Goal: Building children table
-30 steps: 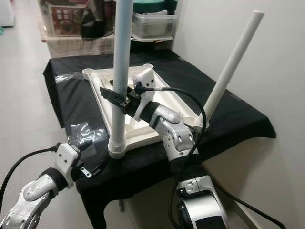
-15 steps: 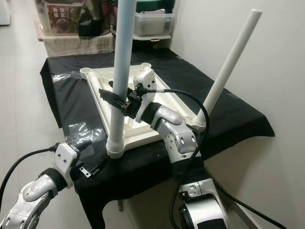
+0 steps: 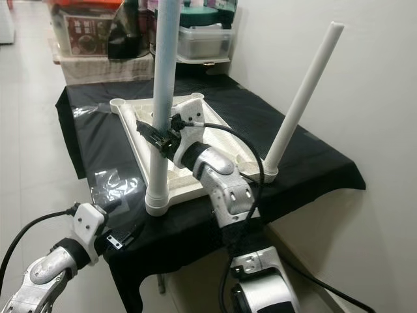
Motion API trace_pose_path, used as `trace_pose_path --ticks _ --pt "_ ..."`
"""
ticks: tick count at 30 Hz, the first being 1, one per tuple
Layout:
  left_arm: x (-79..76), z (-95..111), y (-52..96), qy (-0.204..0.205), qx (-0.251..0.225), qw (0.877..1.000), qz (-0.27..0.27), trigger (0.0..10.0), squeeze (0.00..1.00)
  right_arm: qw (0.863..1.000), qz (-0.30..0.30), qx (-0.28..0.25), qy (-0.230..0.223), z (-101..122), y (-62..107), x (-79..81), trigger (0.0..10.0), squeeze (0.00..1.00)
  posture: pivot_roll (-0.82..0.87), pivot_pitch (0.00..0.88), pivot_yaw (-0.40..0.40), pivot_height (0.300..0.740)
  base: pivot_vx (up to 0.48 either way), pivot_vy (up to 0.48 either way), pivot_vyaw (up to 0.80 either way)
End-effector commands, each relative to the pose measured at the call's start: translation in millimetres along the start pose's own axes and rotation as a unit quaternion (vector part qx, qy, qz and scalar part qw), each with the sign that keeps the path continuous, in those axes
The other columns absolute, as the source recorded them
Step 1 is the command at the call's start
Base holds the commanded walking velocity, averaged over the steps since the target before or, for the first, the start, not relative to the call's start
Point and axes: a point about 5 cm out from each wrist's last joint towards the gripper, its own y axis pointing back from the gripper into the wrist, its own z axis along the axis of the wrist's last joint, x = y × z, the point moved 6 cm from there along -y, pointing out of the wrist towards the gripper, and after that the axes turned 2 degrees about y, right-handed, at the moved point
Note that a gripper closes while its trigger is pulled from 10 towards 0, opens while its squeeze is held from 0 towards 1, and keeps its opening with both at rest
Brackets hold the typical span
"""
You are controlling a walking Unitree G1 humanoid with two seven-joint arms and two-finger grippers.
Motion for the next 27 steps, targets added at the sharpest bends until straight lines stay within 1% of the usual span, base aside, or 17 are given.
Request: trace_pose_path --ticks 1,3,5,6,7,8,9,10,13,16,18,27 --pt "-1.3 -2.3 2.1 0.003 0.005 1.000 0.003 10.0 0.00 0.988 -0.033 0.141 -0.045 -78.3 13.6 -6.8 10.0 0.00 0.06 0.000 -0.148 0.740 0.000 0.000 0.00" --pt "0.3 -3.5 3.7 0.005 0.007 1.000 0.008 10.0 0.00 0.988 -0.040 0.143 -0.047 -80.1 14.1 -6.7 10.0 0.00 0.06 0.000 -0.148 0.740 0.000 0.000 0.00" --pt "6.2 -8.8 9.9 0.007 0.015 1.000 0.025 10.0 0.00 0.984 -0.071 0.154 -0.058 -89.1 16.6 -8.3 10.0 0.00 0.06 0.000 -0.151 0.740 0.000 0.000 0.00" --pt "6.2 -8.8 9.9 0.007 0.015 1.000 0.025 10.0 0.00 0.984 -0.071 0.154 -0.058 -89.1 16.6 -8.3 10.0 0.00 0.06 0.000 -0.151 0.740 0.000 0.000 0.00" --pt "9.2 -10.9 13.1 0.007 0.019 0.999 0.035 10.0 0.00 0.981 -0.091 0.161 -0.061 -94.4 18.3 -10.2 10.0 0.00 0.06 0.000 -0.152 0.740 0.000 0.000 0.00" --pt "9.2 -10.9 13.1 0.007 0.019 0.999 0.035 10.0 0.00 0.981 -0.091 0.161 -0.061 -94.4 18.3 -10.2 10.0 0.00 0.06 0.000 -0.152 0.740 0.000 0.000 0.00" --pt "11.6 -12.4 15.6 0.008 0.021 0.999 0.042 10.0 0.00 0.978 -0.111 0.166 -0.066 -98.7 20.2 -12.4 10.0 0.00 0.06 0.000 -0.152 0.740 0.000 0.000 0.00" --pt "11.6 -12.4 15.6 0.008 0.021 0.999 0.042 10.0 0.00 0.978 -0.111 0.166 -0.066 -98.7 20.2 -12.4 10.0 0.00 0.06 0.000 -0.152 0.740 0.000 0.000 0.00" --pt "16.3 -14.1 19.3 0.008 0.024 0.998 0.059 10.0 0.00 0.971 -0.153 0.171 -0.069 -105.2 23.8 -17.6 10.0 0.00 0.07 0.000 -0.159 0.740 0.000 0.000 0.00" --pt "16.3 -14.1 19.3 0.008 0.024 0.998 0.059 10.0 0.00 0.971 -0.153 0.171 -0.069 -105.2 23.8 -17.6 10.0 0.00 0.07 0.000 -0.159 0.740 0.000 0.000 0.00" --pt "19.0 -14.5 20.7 0.008 0.025 0.997 0.069 10.0 0.00 0.967 -0.173 0.176 -0.059 -107.9 25.8 -17.8 10.0 0.00 0.07 0.000 -0.159 0.740 0.000 0.000 0.00" --pt "21.7 -14.5 21.3 0.007 0.025 0.997 0.079 10.0 0.00 0.962 -0.195 0.182 -0.049 -112.1 27.7 -15.4 10.0 0.00 0.08 0.000 -0.158 0.740 0.000 0.000 0.00"
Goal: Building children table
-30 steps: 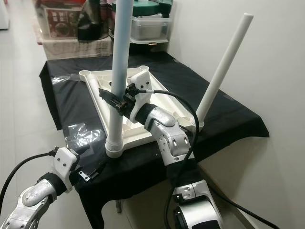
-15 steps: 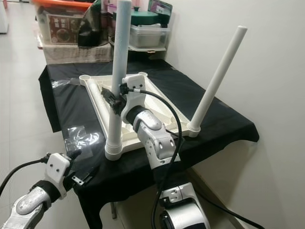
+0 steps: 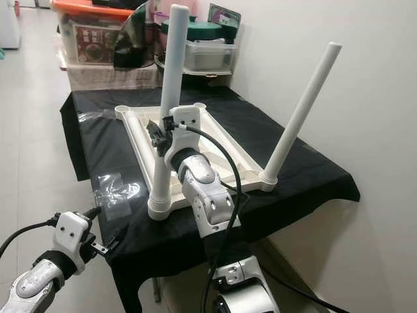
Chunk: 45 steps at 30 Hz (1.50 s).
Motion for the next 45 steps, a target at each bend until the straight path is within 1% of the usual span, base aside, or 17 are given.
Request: trace_pose_path --ticks 1,10,21,35,36,37,38,39,40,42,43,45 --pt "-0.2 1.5 0.4 0.000 -0.001 1.000 0.005 10.0 0.00 0.983 -0.054 0.178 -0.010 -100.2 23.0 -17.1 10.0 0.00 0.08 0.000 -0.158 0.740 0.000 0.000 0.00" --pt "3.0 -0.8 2.0 -0.001 0.003 1.000 0.016 10.0 0.00 0.984 -0.069 0.162 -0.004 -93.8 22.1 -18.6 10.0 0.00 0.08 0.000 -0.156 0.740 0.000 0.000 0.00" --pt "5.6 -5.7 2.2 -0.005 0.011 1.000 0.022 10.0 0.00 0.984 -0.096 0.151 -0.003 -88.9 25.1 -25.8 10.0 0.00 0.07 0.000 -0.145 0.740 0.000 0.000 0.00" --pt "4.2 -8.7 1.3 -0.006 0.015 1.000 0.018 10.0 0.00 0.985 -0.101 0.138 -0.005 -82.4 25.1 -26.0 10.0 0.00 0.07 0.000 -0.137 0.740 0.000 0.000 0.00" --pt "3.8 -8.9 0.8 -0.006 0.015 1.000 0.017 10.0 0.00 0.986 -0.102 0.135 -0.005 -80.6 25.0 -26.8 10.0 0.41 0.07 0.000 -0.137 0.740 0.000 0.000 0.00" --pt "3.6 -9.0 0.5 -0.006 0.015 1.000 0.016 10.0 0.00 0.986 -0.102 0.134 -0.005 -79.7 24.8 -27.3 10.0 0.41 0.07 0.000 -0.137 0.740 0.000 0.000 0.00" --pt "3.5 -8.9 0.1 -0.006 0.015 1.000 0.015 10.0 0.00 0.986 -0.102 0.131 -0.005 -78.3 24.5 -27.9 10.0 0.50 0.07 0.000 -0.137 0.740 0.000 0.000 0.00" --pt "3.4 -8.8 -0.1 -0.006 0.015 1.000 0.015 10.0 0.00 0.986 -0.102 0.129 -0.006 -77.3 24.3 -28.3 10.0 0.50 0.07 0.000 -0.137 0.740 0.000 0.000 0.00" --pt "3.4 -8.9 -0.3 -0.006 0.015 1.000 0.015 10.0 0.00 0.987 -0.103 0.127 -0.006 -76.4 24.3 -28.8 10.0 0.85 0.07 0.000 -0.137 0.740 0.000 0.000 0.00" --pt "3.5 -9.0 -0.5 -0.006 0.015 1.000 0.015 10.0 0.00 0.987 -0.104 0.126 -0.006 -75.5 24.2 -29.3 10.0 0.85 0.07 0.000 -0.137 0.740 0.000 0.000 0.00" --pt "3.4 -9.3 -0.6 -0.006 0.015 1.000 0.015 10.0 0.00 0.987 -0.103 0.122 -0.008 -74.1 24.1 -29.1 10.0 1.00 0.06 0.000 -0.134 0.740 0.000 0.000 0.00" --pt "3.3 -9.6 -0.7 -0.006 0.016 1.000 0.014 10.0 0.00 0.988 -0.101 0.119 -0.009 -72.6 23.9 -28.9 10.0 1.00 0.06 0.000 -0.134 0.740 0.000 0.000 0.00"
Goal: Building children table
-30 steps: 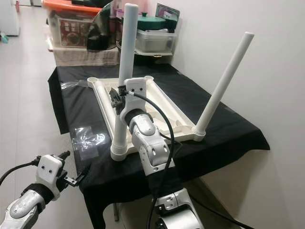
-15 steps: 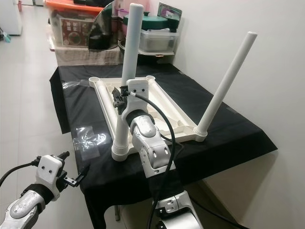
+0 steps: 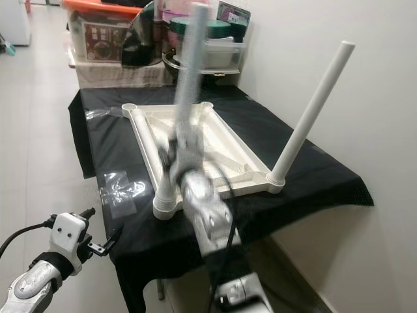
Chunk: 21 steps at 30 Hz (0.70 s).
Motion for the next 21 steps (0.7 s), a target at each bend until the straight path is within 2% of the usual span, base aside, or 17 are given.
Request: trace_pose_path --ticks 1,9,14,15,18,19,20,21 --pt "-5.5 -2.7 -1.7 -0.004 0.003 1.000 -0.011 10.0 0.00 1.000 -0.013 -0.012 0.001 8.2 0.3 -4.0 10.0 1.00 0.06 0.000 -0.134 0.740 0.000 0.000 0.00" --pt "-5.3 -3.6 -2.1 -0.005 0.005 1.000 -0.011 10.0 0.00 0.999 -0.008 -0.038 -0.011 23.1 0.3 -5.9 10.0 1.00 0.06 0.000 -0.132 0.740 0.000 0.000 0.00" --pt "-4.9 -4.2 -2.0 -0.005 0.005 1.000 -0.010 10.0 0.00 0.999 -0.009 -0.037 -0.026 23.5 -0.4 -8.7 10.0 1.00 0.06 0.000 -0.136 0.740 0.000 0.000 0.00" --pt "-4.6 -4.6 -1.8 -0.005 0.006 1.000 -0.009 10.0 0.00 0.998 -0.005 -0.035 -0.052 21.9 -1.0 -8.7 0.0 1.00 0.06 0.000 -0.136 0.740 0.000 0.000 0.00" --pt "-3.8 -5.7 -1.2 -0.007 0.007 1.000 -0.005 10.0 0.00 0.994 0.014 -0.022 -0.109 16.3 -1.0 -3.7 0.0 1.00 0.06 0.000 -0.139 0.740 0.000 0.000 0.00" --pt "-3.8 -5.7 -1.2 -0.007 0.007 1.000 -0.005 10.0 0.00 0.994 0.014 -0.022 -0.109 16.3 -1.0 -3.7 0.0 1.00 0.06 0.000 -0.139 0.740 0.000 0.000 0.00" --pt "-3.1 -6.6 -1.0 -0.008 0.008 1.000 -0.003 10.0 0.00 0.991 0.017 -0.005 -0.130 10.9 -1.0 -1.8 0.0 0.05 0.06 0.000 -0.140 0.740 0.000 0.000 0.00" --pt "-2.2 -7.0 -1.0 -0.008 0.009 1.000 -0.002 10.0 0.00 0.988 0.016 0.008 -0.150 6.3 -1.2 -1.7 0.0 0.00 0.06 0.000 -0.142 0.740 0.000 0.000 0.00"
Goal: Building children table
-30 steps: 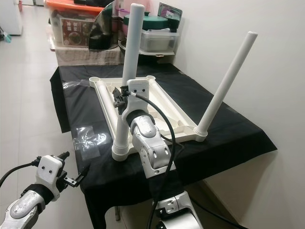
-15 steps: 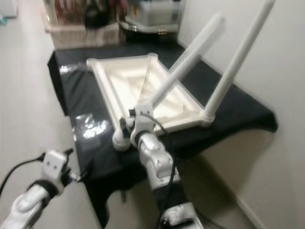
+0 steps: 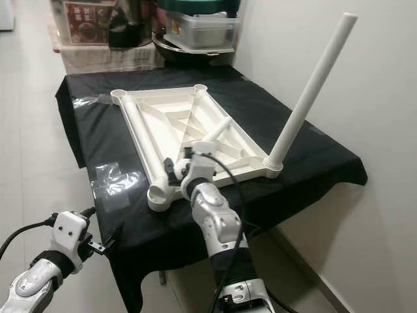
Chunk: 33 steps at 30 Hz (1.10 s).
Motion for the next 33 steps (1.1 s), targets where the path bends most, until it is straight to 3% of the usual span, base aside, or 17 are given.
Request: trace_pose_path --ticks 1,7,16,17,18,19,20,24,33 --pt "-3.2 -4.5 0.5 -0.002 0.005 1.000 -0.003 10.0 0.00 0.998 0.012 0.023 -0.048 -10.4 -1.0 14.3 0.0 0.00 0.06 0.000 -0.142 0.740 0.000 0.000 0.00" --pt "1.0 -4.1 -0.1 -0.004 0.005 1.000 0.005 10.0 0.00 0.997 0.001 0.036 -0.070 -14.0 -2.9 8.6 0.0 0.00 0.06 0.000 -0.145 0.740 0.000 0.000 0.00" --pt "9.2 6.5 -2.3 -0.020 -0.019 0.999 0.035 10.0 0.00 0.995 0.014 0.001 -0.096 6.0 -4.9 14.5 0.0 0.00 0.06 0.000 -0.148 0.740 0.000 0.000 0.00" --pt "11.3 9.7 -2.8 -0.022 -0.025 0.999 0.042 10.0 0.00 0.994 0.025 -0.009 -0.104 12.0 -4.7 17.9 2.3 0.00 0.06 0.000 -0.148 0.740 0.000 0.000 0.00" --pt "15.2 14.9 -2.8 -0.026 -0.035 0.998 0.052 10.0 0.00 0.993 0.038 -0.030 -0.107 22.0 -3.5 21.9 10.0 0.20 0.07 0.000 -0.141 0.740 0.000 0.000 0.00" --pt "15.2 14.9 -2.8 -0.026 -0.035 0.998 0.052 10.0 0.00 0.993 0.038 -0.030 -0.107 22.0 -3.5 21.9 10.0 0.20 0.07 0.000 -0.141 0.740 0.000 0.000 0.00" --pt "18.9 20.1 -2.9 -0.028 -0.044 0.997 0.062 10.0 0.00 0.991 0.054 -0.056 -0.111 32.7 -1.3 25.8 10.0 1.00 0.07 0.000 -0.141 0.740 0.000 0.000 0.00" --pt "30.1 34.7 -3.1 -0.033 -0.070 0.992 0.095 10.0 0.00 0.986 0.079 -0.095 -0.114 50.5 3.0 31.9 10.0 1.00 0.07 0.000 -0.139 0.740 0.000 0.000 0.00" --pt "37.8 49.8 -2.2 -0.026 -0.102 0.987 0.118 10.0 0.00 0.982 0.097 -0.104 -0.127 57.9 3.7 37.3 10.0 1.00 0.07 0.000 -0.130 0.740 0.049 0.000 0.00"
